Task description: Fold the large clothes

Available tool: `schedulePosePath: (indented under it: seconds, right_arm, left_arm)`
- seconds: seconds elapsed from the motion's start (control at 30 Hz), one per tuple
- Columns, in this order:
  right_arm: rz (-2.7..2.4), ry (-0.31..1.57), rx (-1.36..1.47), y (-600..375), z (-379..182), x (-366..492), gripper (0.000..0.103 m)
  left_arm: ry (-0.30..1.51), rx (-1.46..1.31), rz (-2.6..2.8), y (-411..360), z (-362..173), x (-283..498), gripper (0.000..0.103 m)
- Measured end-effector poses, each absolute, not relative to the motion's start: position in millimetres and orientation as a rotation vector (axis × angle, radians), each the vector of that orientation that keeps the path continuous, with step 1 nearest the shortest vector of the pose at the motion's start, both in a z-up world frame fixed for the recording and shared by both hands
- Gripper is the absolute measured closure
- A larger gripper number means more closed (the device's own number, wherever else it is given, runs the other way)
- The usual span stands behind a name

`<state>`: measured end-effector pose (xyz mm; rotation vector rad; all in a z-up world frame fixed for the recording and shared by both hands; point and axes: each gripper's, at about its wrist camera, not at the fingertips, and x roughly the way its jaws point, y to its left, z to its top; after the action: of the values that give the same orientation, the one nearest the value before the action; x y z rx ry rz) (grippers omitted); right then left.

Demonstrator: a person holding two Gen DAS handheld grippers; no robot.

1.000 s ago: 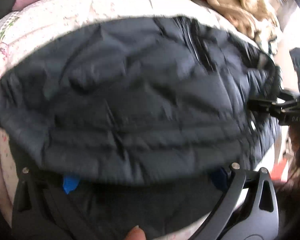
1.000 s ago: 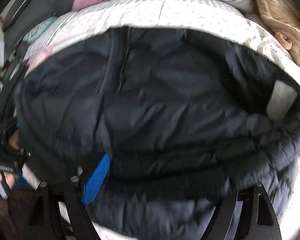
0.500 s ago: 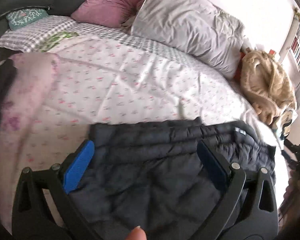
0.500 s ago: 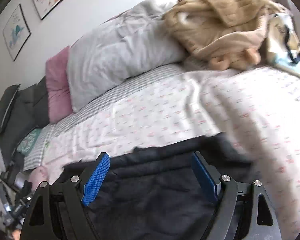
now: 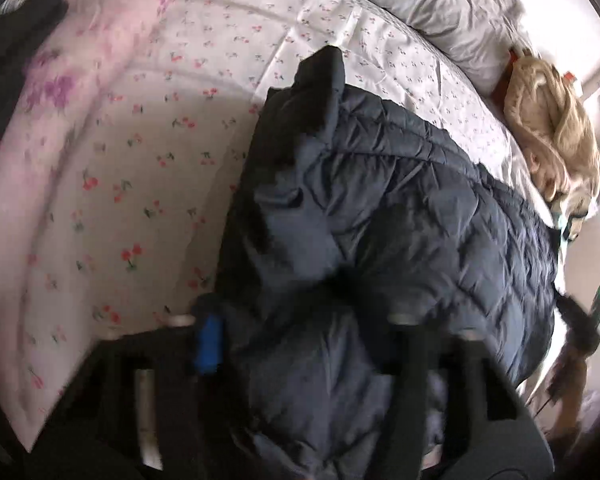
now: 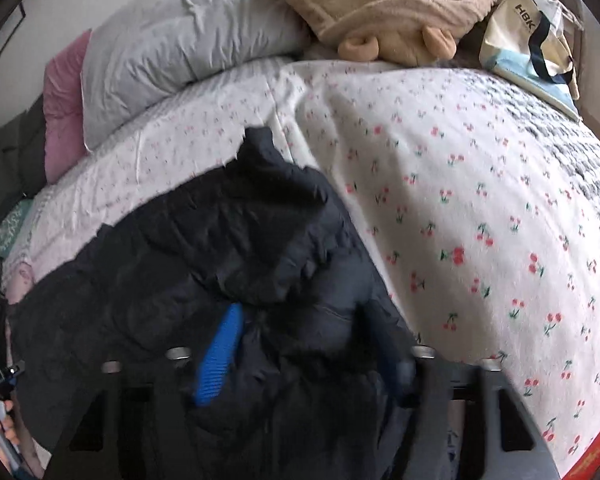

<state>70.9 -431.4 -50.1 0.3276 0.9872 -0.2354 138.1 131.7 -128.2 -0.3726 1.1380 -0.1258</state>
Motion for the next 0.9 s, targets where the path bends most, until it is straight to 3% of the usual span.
schedulePosePath:
  seconds: [0.03,0.07,0.3,0.4,0.5,0.53,0.63,0.73,0.8,0.83,0.9]
  right_arm:
    - [-0.234,0.977,0.328,-429,-49,72,0.088]
    - [-0.233,0.962,0.333,-427,-45,74,0.092]
    - [-0.227,0.725,0.354,-426,5,79,0.095]
    - [-0.263,0.728,0.391,-434,-2,93,0.095]
    - [-0.318,0.787,0.379,-439,-25,111,0.095]
    - [-0.344,0.825,0.364,-440,-38,116,0.094]
    - [-0.379,0.913,0.325,-441,-66,125,0.082]
    - [-0.391,0.927,0.311,-440,-59,123,0.081]
    - [-0.396,0.905,0.306,-436,-43,118,0.080]
    - [-0.392,0.891,0.302,-432,-36,115,0.075]
    - [-0.364,0.860,0.285,-415,-22,108,0.053]
  left_arm:
    - [1.121,-0.372,-0.114,130,-125,136,0.082]
    - [1.089,-0.373,-0.112,127,-118,135,0.095]
    - [0.789,-0.450,-0.151,116,-55,144,0.098]
    - [0.713,-0.433,-0.111,110,-55,157,0.098]
    - [0.750,-0.398,-0.003,103,-81,178,0.096]
    - [0.783,-0.386,0.030,103,-91,183,0.092]
    - [0.894,-0.383,0.137,108,-119,191,0.068]
    - [0.868,-0.415,0.179,115,-106,183,0.062]
    - [0.821,-0.403,0.172,114,-87,174,0.047]
    - [0.797,-0.397,0.167,112,-79,170,0.035]
    - [0.745,-0.372,0.153,101,-58,156,0.027]
